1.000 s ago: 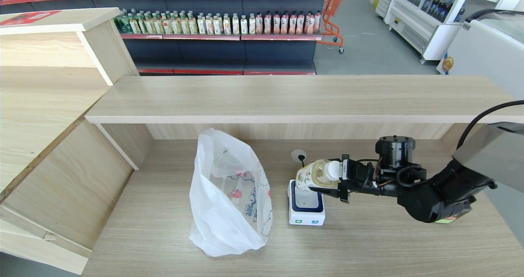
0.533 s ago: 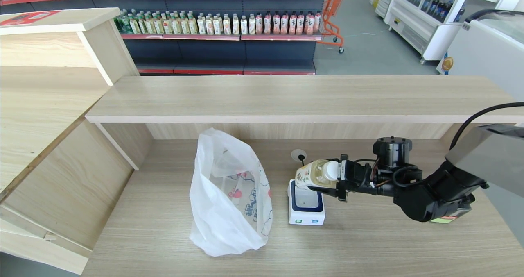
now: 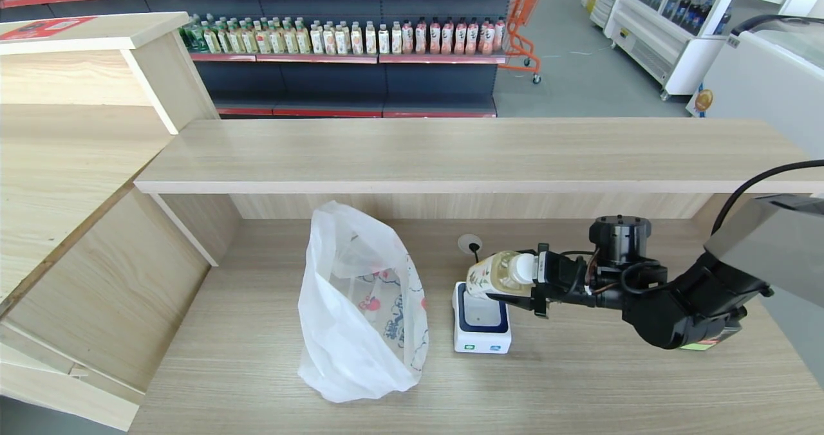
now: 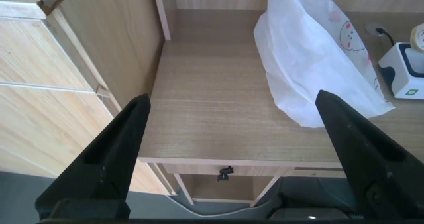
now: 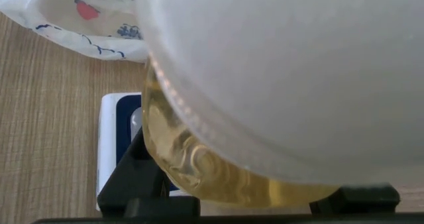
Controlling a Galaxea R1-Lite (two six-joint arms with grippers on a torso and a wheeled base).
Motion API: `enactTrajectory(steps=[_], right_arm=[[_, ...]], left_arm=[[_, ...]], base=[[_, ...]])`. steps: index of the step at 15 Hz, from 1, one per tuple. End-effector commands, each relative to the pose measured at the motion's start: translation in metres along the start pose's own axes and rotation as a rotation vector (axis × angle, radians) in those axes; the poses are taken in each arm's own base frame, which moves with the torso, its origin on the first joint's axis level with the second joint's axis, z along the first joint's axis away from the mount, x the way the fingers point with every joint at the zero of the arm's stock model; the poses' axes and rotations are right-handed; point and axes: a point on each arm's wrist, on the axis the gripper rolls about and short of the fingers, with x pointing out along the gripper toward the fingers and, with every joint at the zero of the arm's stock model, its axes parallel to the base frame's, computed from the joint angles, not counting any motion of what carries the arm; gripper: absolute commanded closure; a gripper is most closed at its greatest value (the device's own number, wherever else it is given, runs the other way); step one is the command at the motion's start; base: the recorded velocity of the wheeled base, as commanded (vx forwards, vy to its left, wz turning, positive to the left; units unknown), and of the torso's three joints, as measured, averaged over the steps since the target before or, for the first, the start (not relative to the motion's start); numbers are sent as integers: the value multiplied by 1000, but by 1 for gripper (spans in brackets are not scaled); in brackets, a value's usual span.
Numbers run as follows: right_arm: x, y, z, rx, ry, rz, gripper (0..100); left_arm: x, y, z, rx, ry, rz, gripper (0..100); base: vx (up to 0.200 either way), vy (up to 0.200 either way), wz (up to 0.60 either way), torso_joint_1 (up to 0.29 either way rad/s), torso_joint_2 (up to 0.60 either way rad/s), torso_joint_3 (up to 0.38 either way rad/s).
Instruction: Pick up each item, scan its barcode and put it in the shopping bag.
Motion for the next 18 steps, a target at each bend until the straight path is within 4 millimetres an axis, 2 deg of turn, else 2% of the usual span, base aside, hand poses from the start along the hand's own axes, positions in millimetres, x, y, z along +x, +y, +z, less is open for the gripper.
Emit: enactTrajectory(steps=[1,3,5,8,10,11,14,18], right_arm=[[-2,-3,2,-9,-3,-8,100],[-6,-3,7,-3,-3,-11,100],[-25,-2,21,54,7,-27,100],[-82,3,92,373,-38,-97,100],[-106,8,122,573,-25,-215,100],[-114,11,131,689,-21,-279,100],[-123,21,134,916,12,-416,100],[-131,27,140,990,4,-446,100]], left_arm=[[0,0,0,0,0,1,0],[0,0,0,0,0,1,0],[0,0,0,0,0,1,0],[0,0,0,0,0,1,0],[0,0,0,0,0,0,0],[0,0,0,0,0,0,0],[0,0,0,0,0,1,0],[0,0,0,0,0,1,0]], base=[[0,0,0,0,0,0],[0,0,0,0,0,0],[0,0,0,0,0,0],[0,0,0,0,0,0],[0,0,0,0,0,0],[0,0,0,0,0,0],[0,0,0,0,0,0],[0,0,0,0,0,0]])
